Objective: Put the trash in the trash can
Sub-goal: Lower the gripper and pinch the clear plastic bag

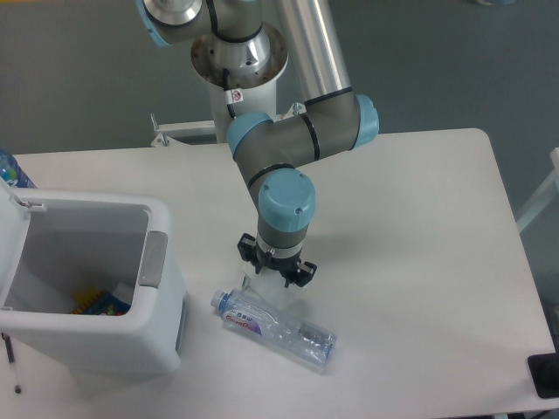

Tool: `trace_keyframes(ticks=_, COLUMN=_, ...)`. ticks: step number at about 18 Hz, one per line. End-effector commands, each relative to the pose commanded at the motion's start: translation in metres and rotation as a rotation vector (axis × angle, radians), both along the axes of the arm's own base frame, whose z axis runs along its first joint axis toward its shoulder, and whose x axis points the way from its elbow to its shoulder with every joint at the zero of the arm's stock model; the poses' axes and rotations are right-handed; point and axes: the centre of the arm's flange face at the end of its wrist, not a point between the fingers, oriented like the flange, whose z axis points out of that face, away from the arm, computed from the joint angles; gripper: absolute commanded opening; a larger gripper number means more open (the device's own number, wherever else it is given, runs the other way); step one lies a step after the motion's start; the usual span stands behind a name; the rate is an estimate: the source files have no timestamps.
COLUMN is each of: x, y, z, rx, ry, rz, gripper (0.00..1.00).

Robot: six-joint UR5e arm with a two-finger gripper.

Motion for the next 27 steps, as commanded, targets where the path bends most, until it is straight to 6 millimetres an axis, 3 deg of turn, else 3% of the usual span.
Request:
trace_keyframes(ticks=2, x=0.000, y=-0.001, z=0.002, rx=0.004, ry=0.003, rz=-0.005, gripper=0.06)
trace_keyframes(ticks=5, x=-0.008, y=-0.006, z=0.006, rx=0.005, ry=0.009, rz=0.004, gripper=0.02)
trace_keyframes(ticks=7, x=-0.017, y=-0.015, z=0.021, rx=0.018, ry=0.024, rz=0.026, gripper=0.02)
trace_keyframes(ticks=11, x=-0.036, y=-0.029, z=0.023, rx=0.021, ry=0.028, rz=0.000, gripper=0.02)
trace_keyframes(ticks=19, x=-0.076, y=-0.052, z=0.052, rx=0.064, ry=0.068, rz=0.023, gripper=0.02)
trace_keyframes(ticks=23, x=-0.098, y=-0.046, z=0.080, rx=0.161, ry=0.071, rz=0.045, gripper=0.02)
trace_keyframes(ticks=27, x=-0.104, y=-0.038, z=0.099, rx=0.239, ry=0.057, rz=0.065, gripper=0.02)
